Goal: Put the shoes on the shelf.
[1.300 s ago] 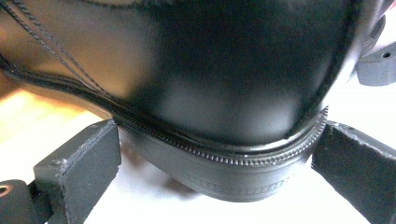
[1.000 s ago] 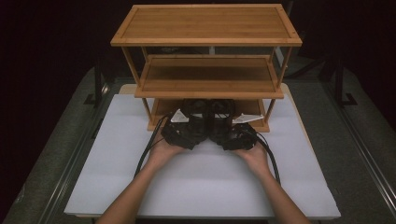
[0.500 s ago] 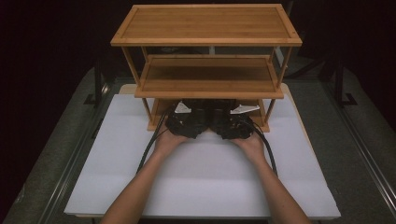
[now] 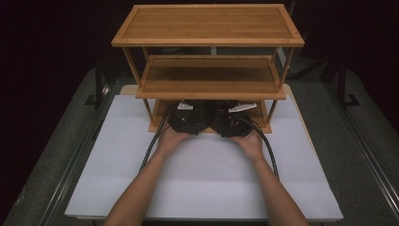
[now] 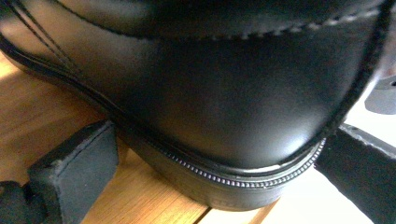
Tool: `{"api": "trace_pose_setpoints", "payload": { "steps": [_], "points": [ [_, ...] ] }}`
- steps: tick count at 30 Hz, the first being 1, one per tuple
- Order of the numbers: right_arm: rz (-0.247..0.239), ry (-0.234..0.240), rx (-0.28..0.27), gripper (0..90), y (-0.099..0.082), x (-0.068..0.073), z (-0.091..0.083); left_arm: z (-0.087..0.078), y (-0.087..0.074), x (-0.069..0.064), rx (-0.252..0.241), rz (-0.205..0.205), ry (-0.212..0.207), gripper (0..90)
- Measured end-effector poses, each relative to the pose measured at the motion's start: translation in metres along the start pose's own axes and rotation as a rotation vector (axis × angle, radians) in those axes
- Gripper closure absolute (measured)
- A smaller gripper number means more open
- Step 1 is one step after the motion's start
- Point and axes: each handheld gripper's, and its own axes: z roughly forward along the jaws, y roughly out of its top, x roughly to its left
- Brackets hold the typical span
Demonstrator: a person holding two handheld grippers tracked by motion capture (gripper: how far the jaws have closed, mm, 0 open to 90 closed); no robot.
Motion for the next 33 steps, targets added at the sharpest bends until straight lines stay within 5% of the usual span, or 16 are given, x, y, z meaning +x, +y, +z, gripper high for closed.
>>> {"api": "trace_pose_setpoints", "payload": {
  "steps": [1, 9, 15, 25, 30, 33],
  "points": [
    [-0.002, 0.003, 0.003, 9.6, 0.0, 0.0, 0.0, -0.001, 0.0, -0.002, 0.003, -0.023, 0.004, 0.0],
    [-0.009, -0.014, -0.028, 9.2, -0.007, 0.001, -0.021, -0.032, -0.009, 0.001, 0.011, -0.011, -0.003, 2.7],
    [-0.011, -0.008, -0.04, 7.4, -0.02, 0.001, -0.047, -0.067, -0.027, -0.002, 0.026, 0.026, 0.001, 2.6],
    [-0.045, -0.018, -0.058, 7.4, -0.056, 0.004, -0.105, -0.134, -0.076, -0.015, 0.059, 0.059, 0.027, 2.7],
    [-0.041, -0.034, -0.045, 7.4, -0.081, 0.003, -0.136, -0.166, -0.111, -0.022, 0.057, 0.031, 0.027, 2.7],
    [-0.034, -0.059, -0.041, 7.4, -0.1, 0.002, -0.154, -0.184, -0.13, -0.027, 0.069, 0.032, 0.06, 2.7]
  ]
}}
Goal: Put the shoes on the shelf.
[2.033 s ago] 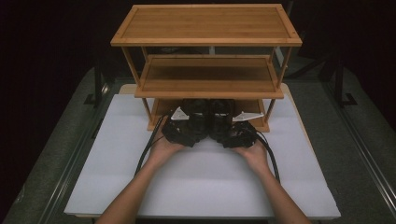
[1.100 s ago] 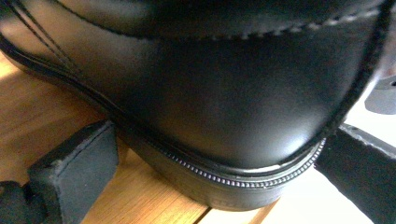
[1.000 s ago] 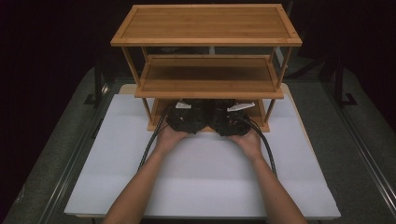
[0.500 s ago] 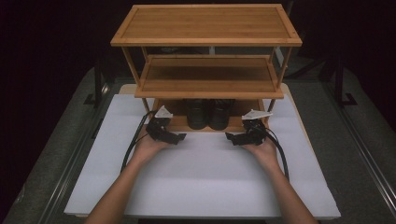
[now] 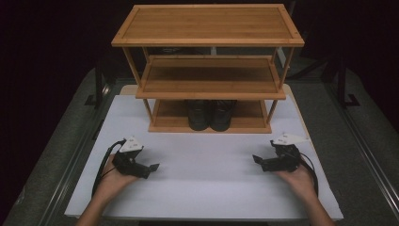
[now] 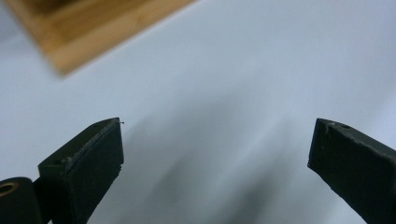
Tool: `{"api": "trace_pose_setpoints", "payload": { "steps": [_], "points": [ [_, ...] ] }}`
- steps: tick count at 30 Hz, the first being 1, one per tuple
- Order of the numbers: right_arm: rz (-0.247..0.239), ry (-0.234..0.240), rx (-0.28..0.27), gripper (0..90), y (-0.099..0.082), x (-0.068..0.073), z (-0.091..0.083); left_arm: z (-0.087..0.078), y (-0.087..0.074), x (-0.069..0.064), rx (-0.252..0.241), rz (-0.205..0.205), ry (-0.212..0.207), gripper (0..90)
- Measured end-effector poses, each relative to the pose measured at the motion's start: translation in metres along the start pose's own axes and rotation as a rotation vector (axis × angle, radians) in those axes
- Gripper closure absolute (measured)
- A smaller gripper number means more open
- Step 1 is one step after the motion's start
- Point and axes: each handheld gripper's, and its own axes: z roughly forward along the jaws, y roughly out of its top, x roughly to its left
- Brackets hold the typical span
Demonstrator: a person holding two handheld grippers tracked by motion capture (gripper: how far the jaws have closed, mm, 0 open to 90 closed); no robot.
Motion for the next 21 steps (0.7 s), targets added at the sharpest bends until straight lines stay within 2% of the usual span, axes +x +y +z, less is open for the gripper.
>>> {"api": "trace_pose_setpoints", "payload": {
  "steps": [5, 9, 12, 13, 15, 21],
  "points": [
    [0.023, -0.024, 0.008, 7.4, -0.028, -0.001, -0.026, -0.024, -0.025, -0.004, 0.003, -0.015, 0.034, 2.7],
    [0.027, -0.064, 0.05, 7.4, -0.046, -0.004, -0.037, -0.029, -0.04, -0.009, 0.027, -0.014, 0.042, 2.7],
    [0.032, -0.077, 0.083, 7.4, -0.054, -0.007, -0.037, -0.021, -0.048, -0.01, 0.061, -0.018, 0.023, 2.7],
    [0.028, -0.084, 0.097, 7.4, -0.055, -0.008, -0.035, -0.019, -0.05, -0.008, 0.043, -0.033, 0.013, 1.3],
    [0.022, -0.079, 0.129, 7.4, -0.056, -0.008, -0.031, -0.019, -0.05, -0.008, 0.041, -0.032, 0.012, 0.5],
    [0.035, -0.071, 0.13, 7.4, -0.056, -0.01, -0.031, -0.019, -0.05, -0.008, 0.041, -0.031, 0.013, 0.4]
  ]
}}
